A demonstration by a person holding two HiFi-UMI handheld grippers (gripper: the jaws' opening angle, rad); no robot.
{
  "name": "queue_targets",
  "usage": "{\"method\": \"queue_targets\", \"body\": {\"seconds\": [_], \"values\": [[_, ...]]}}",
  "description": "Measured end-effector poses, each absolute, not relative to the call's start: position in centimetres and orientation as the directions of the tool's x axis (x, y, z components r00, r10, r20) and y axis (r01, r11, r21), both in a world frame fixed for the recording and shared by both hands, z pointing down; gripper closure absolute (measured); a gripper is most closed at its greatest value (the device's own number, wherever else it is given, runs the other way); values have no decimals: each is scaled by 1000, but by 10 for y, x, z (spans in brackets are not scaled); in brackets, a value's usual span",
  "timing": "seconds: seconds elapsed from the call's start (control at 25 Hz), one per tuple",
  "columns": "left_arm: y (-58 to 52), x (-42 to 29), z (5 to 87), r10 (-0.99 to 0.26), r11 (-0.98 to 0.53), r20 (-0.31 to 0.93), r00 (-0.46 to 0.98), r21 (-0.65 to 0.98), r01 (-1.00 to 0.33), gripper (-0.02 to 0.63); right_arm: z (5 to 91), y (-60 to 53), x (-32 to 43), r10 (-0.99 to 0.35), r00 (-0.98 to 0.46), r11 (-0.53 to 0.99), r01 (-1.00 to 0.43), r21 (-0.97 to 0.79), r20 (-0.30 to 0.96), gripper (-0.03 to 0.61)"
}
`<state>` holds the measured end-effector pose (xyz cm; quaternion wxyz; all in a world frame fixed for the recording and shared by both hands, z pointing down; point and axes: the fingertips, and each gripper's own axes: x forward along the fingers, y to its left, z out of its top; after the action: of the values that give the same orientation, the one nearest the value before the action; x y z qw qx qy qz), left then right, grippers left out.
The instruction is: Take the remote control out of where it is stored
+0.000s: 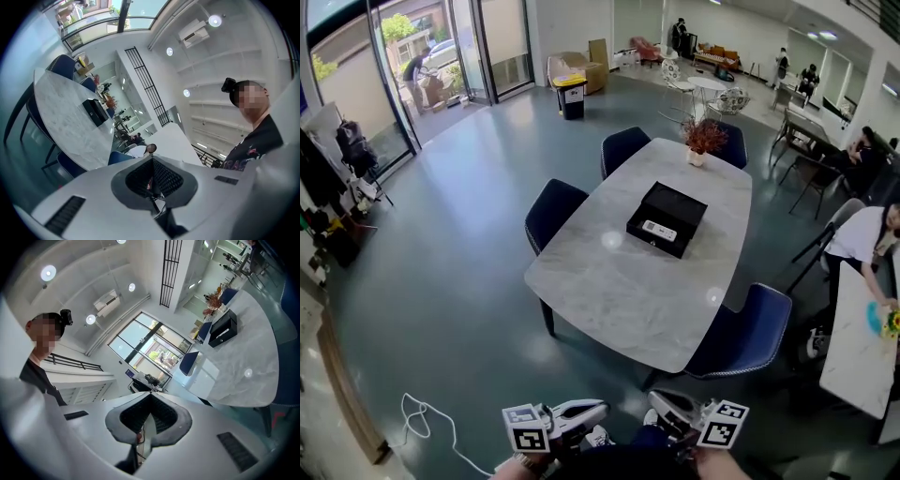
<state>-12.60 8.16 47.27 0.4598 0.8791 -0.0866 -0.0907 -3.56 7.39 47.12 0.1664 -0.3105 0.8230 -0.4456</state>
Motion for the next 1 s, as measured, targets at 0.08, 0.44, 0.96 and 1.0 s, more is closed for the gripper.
{"method": "queue_targets", "body": {"seconds": [0.08, 0.44, 0.96, 1.0], "values": [[80, -129, 474, -246, -557, -86, 966, 828, -68, 607, 469, 64, -29, -670, -742, 405, -384, -830, 16, 569], [47, -145, 468, -380, -543, -87, 921, 827, -146, 607, 461, -2, -13, -633, -774, 437, -380, -815, 22, 568], [-15, -125, 474, -512, -493, -59, 857, 837, -237, 607, 472, -143, 51, -617, -785, 484, -429, -763, 50, 569], [-18, -123, 476, -517, -485, -52, 854, 840, -242, 607, 474, -155, 57, -624, -780, 483, -436, -759, 52, 568]]}}
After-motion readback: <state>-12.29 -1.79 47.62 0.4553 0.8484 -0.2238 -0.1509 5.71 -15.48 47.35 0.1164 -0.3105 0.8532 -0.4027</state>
